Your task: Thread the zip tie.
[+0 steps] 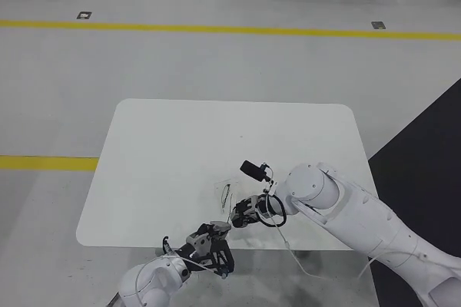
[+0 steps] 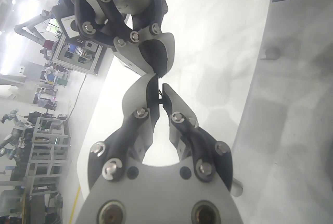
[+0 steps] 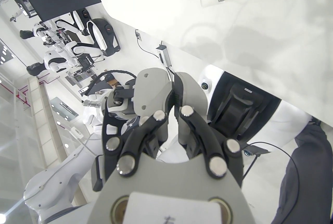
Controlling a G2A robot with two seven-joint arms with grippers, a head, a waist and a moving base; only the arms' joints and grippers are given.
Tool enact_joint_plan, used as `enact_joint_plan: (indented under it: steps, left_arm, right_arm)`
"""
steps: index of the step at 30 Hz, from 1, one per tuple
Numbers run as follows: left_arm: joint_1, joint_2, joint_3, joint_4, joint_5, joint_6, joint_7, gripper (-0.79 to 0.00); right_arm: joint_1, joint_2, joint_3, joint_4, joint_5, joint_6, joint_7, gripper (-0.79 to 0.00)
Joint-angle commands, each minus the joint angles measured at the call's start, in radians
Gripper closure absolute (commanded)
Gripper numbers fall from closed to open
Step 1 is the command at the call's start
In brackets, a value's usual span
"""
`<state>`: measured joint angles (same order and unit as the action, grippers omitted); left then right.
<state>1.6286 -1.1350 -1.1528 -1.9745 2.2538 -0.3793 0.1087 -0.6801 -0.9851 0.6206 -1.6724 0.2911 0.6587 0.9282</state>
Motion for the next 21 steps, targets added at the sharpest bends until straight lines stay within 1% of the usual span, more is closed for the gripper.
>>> enact_joint_plan:
  steps: [1,5,7,8,14,15,16,18,19,21]
  left_arm:
    - [0.0,0.001,-0.003,0.005,-0.002,-0.003,-0.002,0.0]
    - [0.001,0.003,-0.008,0.014,-0.049,-0.04,0.012,0.0]
    - [-0.002,0.002,-0.013,0.032,-0.171,-0.118,0.057,0.0]
    - [-0.004,0.002,-0.015,0.037,-0.197,-0.138,0.069,0.0]
    - [-0.004,0.002,-0.015,0.037,-0.197,-0.138,0.069,0.0]
    - [-0.001,0.002,-0.014,0.041,-0.213,-0.14,0.07,0.0]
    - [0.0,0.0,-0.015,0.052,-0.263,-0.157,0.074,0.0]
    - [-0.025,-0.003,-0.04,0.097,-0.461,-0.265,0.088,0.0]
    - [-0.043,-0.003,-0.056,0.136,-0.576,-0.344,0.071,0.0]
    - [-0.088,-0.004,-0.085,0.203,-0.802,-0.471,0.024,0.0]
  right_arm:
    - [-0.008,0.006,0.024,-0.01,0.003,0.001,-0.007,-0.785]
    - [-0.039,0.029,0.093,-0.038,-0.009,-0.005,-0.023,-0.785]
    - [-0.042,0.031,0.099,-0.043,-0.013,-0.006,-0.028,-0.785]
    - [-0.042,0.031,0.099,-0.043,-0.013,-0.006,-0.028,-0.785]
    - [-0.042,0.031,0.099,-0.043,-0.013,-0.006,-0.028,-0.785]
    - [-0.042,0.031,0.099,-0.043,-0.013,-0.006,-0.028,-0.785]
    - [-0.045,0.031,0.1,-0.046,-0.015,-0.013,-0.034,-0.785]
    - [-0.066,0.034,0.117,-0.077,-0.02,-0.065,-0.064,-0.785]
    - [-0.077,0.037,0.135,-0.092,-0.009,-0.085,-0.069,-0.785]
    - [-0.107,0.047,0.176,-0.125,0.008,-0.131,-0.072,-0.785]
